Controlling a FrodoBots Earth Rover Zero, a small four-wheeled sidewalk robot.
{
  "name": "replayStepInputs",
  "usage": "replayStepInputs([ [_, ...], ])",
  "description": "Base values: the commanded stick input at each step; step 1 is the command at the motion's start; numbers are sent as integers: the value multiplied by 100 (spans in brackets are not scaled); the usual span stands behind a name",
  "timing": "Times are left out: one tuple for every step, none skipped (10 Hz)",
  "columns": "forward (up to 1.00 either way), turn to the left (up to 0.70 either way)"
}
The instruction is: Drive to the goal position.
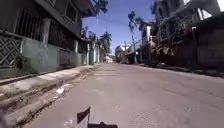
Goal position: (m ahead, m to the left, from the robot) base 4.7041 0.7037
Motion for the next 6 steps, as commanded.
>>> replayStepInputs([
  [70, -3],
  [70, -3],
  [70, -3],
  [70, -3],
  [70, -3],
  [70, -3],
])
